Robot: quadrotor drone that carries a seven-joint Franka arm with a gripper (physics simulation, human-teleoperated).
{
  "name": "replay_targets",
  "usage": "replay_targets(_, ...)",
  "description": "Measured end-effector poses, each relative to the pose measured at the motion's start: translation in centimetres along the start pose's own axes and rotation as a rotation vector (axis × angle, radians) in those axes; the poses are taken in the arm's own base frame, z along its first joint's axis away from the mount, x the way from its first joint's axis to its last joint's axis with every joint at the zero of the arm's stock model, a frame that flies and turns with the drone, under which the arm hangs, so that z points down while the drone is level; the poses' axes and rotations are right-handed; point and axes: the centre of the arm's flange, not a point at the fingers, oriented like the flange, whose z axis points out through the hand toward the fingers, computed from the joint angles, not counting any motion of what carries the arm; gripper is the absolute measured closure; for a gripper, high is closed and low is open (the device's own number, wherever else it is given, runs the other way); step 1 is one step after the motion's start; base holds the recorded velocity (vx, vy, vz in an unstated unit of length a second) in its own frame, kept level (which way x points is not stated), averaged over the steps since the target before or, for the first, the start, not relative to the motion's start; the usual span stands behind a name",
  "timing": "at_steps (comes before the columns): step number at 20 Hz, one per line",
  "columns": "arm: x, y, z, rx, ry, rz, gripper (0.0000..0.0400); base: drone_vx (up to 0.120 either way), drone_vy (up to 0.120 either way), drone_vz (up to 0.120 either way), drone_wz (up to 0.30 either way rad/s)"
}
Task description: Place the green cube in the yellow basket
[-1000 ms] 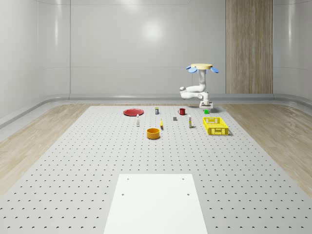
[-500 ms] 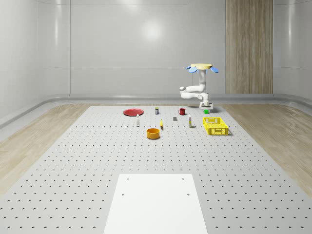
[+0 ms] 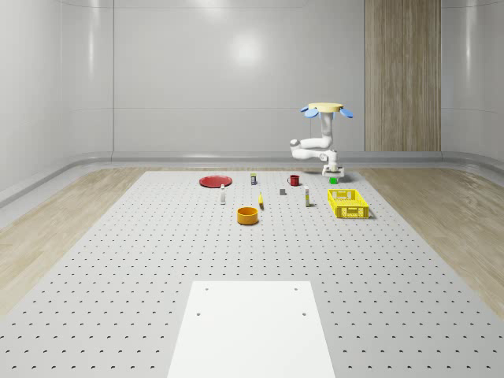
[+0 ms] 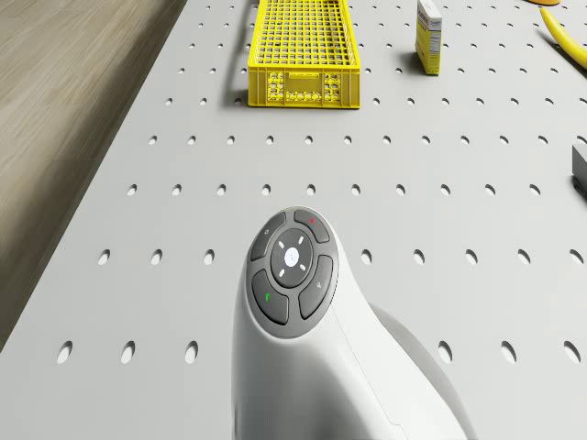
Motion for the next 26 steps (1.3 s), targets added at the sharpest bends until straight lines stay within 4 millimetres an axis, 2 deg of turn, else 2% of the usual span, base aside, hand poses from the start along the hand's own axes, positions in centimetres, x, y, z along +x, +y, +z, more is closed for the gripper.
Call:
replay_targets(6, 0.0, 0.0, -1.4, 0.000, -0.001, 0.000, 0.0144, 0.000, 0.000, 0.000, 0.000)
replay_targets(9, 0.0, 0.0, -2.6, 0.001, -0.001, 0.001, 0.0149, 0.000, 0.000, 0.107, 0.000)
replay_targets(16, 0.0, 0.0, -4.4, 0.002, -0.003, 0.003, 0.0149, 0.120, 0.000, 0.120, 0.000)
replay_targets(26, 0.0, 0.0, -4.9, 0.003, -0.004, 0.003, 0.0150, 0.120, 0.000, 0.120, 0.000)
